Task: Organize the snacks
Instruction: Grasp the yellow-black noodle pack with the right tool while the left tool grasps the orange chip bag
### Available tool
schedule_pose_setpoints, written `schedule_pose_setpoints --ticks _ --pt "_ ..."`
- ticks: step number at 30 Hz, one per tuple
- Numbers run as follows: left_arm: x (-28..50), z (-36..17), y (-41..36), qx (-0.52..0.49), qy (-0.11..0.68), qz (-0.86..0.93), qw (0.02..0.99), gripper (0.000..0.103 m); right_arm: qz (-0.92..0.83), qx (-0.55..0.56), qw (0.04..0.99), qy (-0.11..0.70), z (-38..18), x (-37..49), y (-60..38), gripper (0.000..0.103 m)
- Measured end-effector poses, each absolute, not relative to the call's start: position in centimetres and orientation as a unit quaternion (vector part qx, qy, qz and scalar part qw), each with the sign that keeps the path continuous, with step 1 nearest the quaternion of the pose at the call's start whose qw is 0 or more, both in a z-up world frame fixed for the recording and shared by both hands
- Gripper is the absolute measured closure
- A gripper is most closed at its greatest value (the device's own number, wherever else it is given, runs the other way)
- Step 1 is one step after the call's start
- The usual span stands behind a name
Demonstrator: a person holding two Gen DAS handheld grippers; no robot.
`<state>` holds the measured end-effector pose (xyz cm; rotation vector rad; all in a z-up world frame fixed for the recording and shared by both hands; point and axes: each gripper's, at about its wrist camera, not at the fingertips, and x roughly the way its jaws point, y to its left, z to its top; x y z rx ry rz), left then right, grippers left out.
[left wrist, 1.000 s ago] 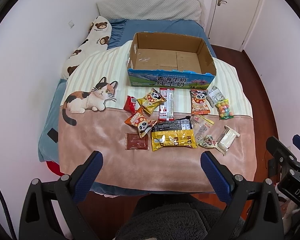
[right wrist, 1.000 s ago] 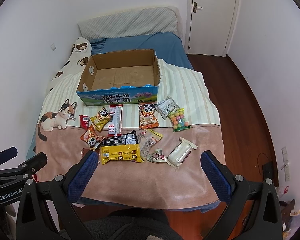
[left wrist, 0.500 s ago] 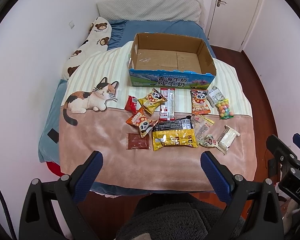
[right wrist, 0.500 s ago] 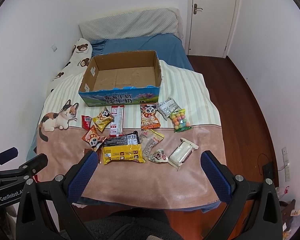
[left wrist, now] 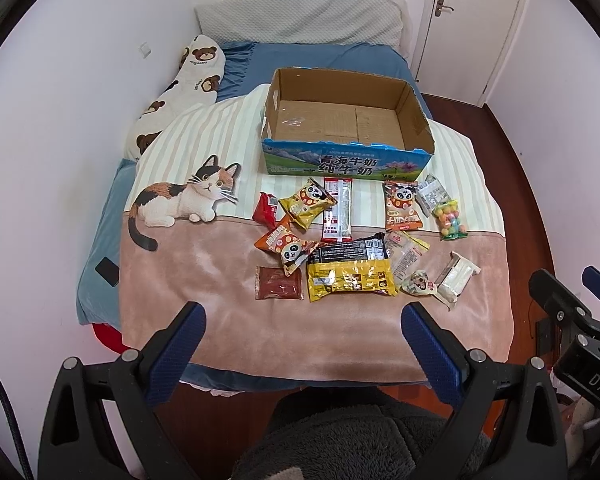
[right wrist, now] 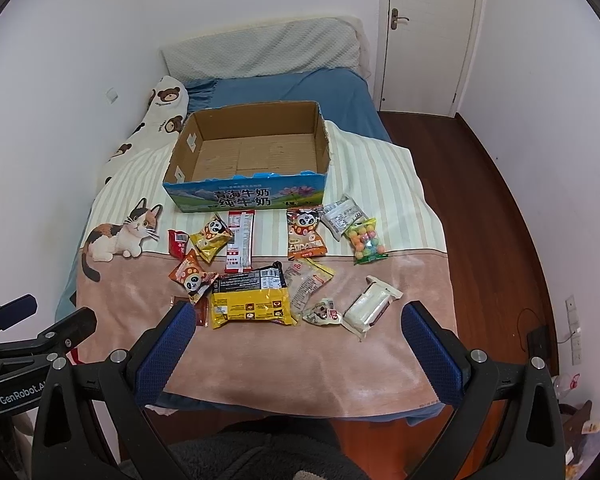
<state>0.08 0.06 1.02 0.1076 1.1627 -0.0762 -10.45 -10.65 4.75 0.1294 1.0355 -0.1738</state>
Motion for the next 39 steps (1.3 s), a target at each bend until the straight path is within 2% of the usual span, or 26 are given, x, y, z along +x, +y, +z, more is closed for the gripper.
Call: schedule_pose_setpoints --ticks 5,13,25,32,39 --pt "0.6 0.4 1.1 0.046 0.558 -0.031 0.828 0.003 -0.077 0.072 0.857 0.504 3.8 -9.9 -10.8 0.0" --pt "4.5 -6.3 3.2 0.033 0.595 0.019 0.803 0.003 -0.064 0.088 0.836 0.538 -2.2 -6.5 -12.6 0.0" --pt "8.4 -17.6 7.2 0.042 0.652 0.112 0.748 0.003 0.141 -0.153 0.741 0.639 -19.1 4.3 -4.6 0.0" --pt "8.6 -22.7 8.6 0.008 0.684 0.157 0.712 0.003 0.27 -0.306 0.645 0.647 -28.3 8.0 1.9 0.0" --pt "8.0 -26.2 9.8 -0.022 0.708 0.194 0.679 0.003 0.33 -0.409 0.565 0.636 -34.4 7.5 5.0 0.0"
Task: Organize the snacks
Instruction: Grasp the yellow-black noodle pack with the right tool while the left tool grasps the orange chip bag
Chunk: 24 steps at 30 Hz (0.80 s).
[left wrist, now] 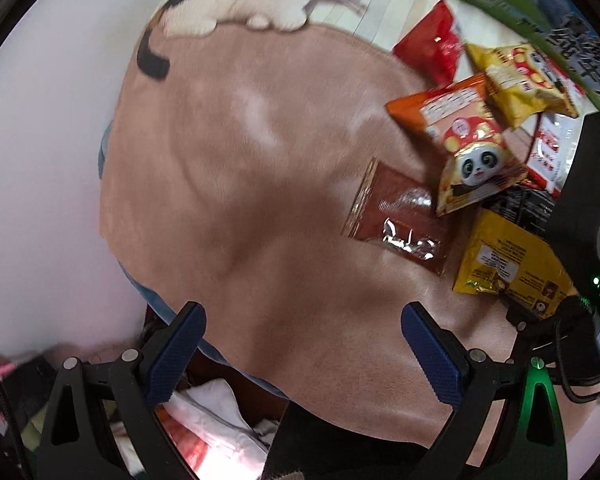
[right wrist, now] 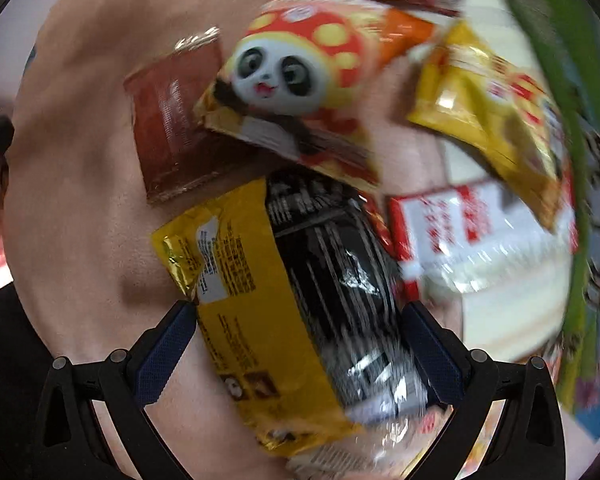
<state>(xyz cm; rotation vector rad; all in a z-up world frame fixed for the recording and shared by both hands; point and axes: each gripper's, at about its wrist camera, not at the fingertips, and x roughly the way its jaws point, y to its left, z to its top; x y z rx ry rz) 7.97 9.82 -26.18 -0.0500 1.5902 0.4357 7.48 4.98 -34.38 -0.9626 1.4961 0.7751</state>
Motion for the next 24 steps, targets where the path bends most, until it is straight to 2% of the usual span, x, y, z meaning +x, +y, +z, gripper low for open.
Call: schedule_pose_setpoints --ticks 4,12,18,20,22,24 --pt "8.0 -26.6 10.4 -0.035 0.71 0.202 0.674 0.003 0.313 -0.405 0.588 0.627 -35.2 7.2 4.5 0.01" --pt "11.6 -26.3 11.1 -0.107 0.707 0.167 0.679 0.003 0.221 -0.22 0.633 0.709 -34.5 8.8 -0.3 0.011" --pt "17.2 -29.0 12.2 -0.251 0.719 0.098 0.641 0.004 0.156 -0.088 0.65 0.739 -34.3 10.4 -3.9 0.011" --pt "19.1 -30.5 12.2 -0.259 0.725 0.09 0.631 0.017 0.13 -0.05 0.655 0.743 -34.3 10.4 -5.5 0.011" --pt "20.7 -32.0 11.8 -0.244 0.734 0.082 0.629 0.042 0.103 -0.006 0.655 0.749 -34.5 11.1 -6.7 0.011" --pt "21.5 -32.8 11.0 -0.216 0.742 0.063 0.632 0.047 0.081 0.031 0.656 0.749 -34.6 11.9 -7.6 0.011"
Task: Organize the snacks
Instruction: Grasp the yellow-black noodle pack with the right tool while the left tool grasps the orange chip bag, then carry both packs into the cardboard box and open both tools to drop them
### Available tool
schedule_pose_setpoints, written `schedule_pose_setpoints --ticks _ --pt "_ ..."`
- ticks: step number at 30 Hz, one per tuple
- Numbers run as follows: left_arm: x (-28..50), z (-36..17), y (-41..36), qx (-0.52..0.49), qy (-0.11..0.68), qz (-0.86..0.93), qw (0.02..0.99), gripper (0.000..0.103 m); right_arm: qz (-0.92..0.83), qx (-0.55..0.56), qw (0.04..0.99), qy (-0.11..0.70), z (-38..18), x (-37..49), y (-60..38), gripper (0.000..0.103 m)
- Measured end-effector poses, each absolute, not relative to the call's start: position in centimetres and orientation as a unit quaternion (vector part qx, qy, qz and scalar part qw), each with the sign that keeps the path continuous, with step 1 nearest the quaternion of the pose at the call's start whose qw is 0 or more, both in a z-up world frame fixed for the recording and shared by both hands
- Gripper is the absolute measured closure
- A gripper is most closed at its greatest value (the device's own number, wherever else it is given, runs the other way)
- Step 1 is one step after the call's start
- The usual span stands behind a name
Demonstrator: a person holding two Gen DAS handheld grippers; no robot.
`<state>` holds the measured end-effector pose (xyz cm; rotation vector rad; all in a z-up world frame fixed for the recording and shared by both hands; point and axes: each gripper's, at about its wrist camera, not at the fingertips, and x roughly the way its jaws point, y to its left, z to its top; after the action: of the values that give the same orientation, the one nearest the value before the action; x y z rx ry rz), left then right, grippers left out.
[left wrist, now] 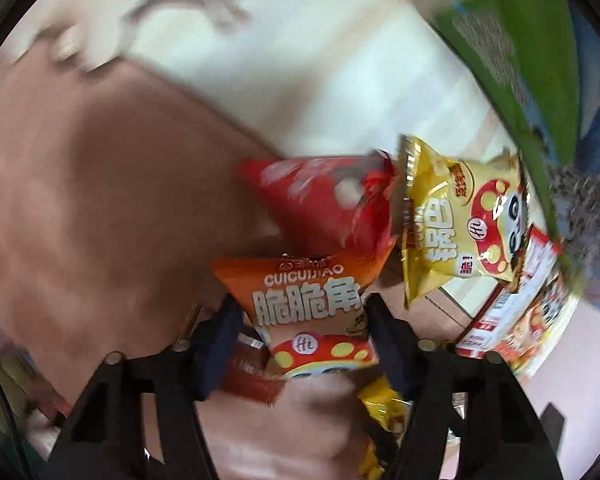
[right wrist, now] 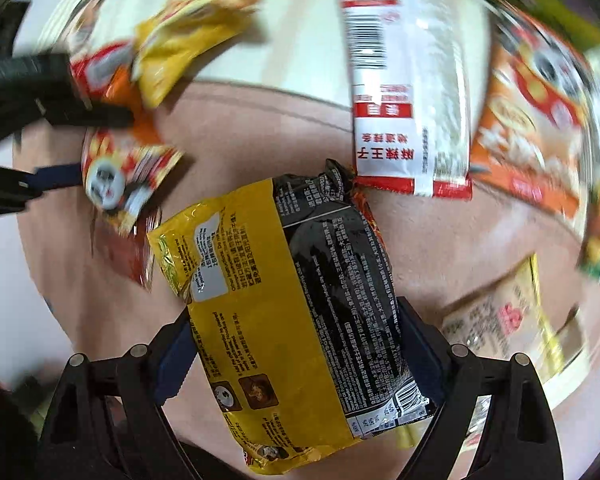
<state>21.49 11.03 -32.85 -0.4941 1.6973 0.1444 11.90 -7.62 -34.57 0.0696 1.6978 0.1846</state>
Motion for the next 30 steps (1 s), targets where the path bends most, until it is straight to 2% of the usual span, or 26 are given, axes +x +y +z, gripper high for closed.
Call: schedule_pose_setpoints --ticks 4,8,12,18,22,26,30 --pt "21.6 -31.8 9.1 -0.112 0.737 0.01 0.667 0.051 0.046 0.089 0.654 0.75 -33.3 9.8 -10.6 0.011" --pt "19.7 -30.7 6.2 0.043 0.718 -0.056 0.692 0.051 -0.009 0.178 0.649 0.739 -31.1 8.8 -14.9 0.011" --pt "17.3 -32.0 4.9 0.123 0.707 -0.092 0.69 0.048 -0.077 0.244 0.662 0.704 -30.3 7.9 -18.1 0.011" --pt "17.4 -33.9 5.6 0.065 0.734 -0.091 0.67 0.047 -0.095 0.26 0.654 0.704 -32.8 9.8 -17.4 0.007" --pt "16.1 -34.2 7.4 0.038 0.736 -0.092 0.67 0.047 -0.083 0.221 0.658 0.715 -31.7 10.5 -14.2 0.007" --pt "15.9 -35.4 7.7 0.041 0.732 -0.086 0.675 0.047 -0.09 0.201 0.642 0.734 -33.6 10.8 -12.8 0.005" --pt "15.8 -36.3 5.9 0.053 0.723 -0.072 0.685 0.055 -0.104 0.155 0.632 0.753 -34.8 11.1 -10.4 0.005"
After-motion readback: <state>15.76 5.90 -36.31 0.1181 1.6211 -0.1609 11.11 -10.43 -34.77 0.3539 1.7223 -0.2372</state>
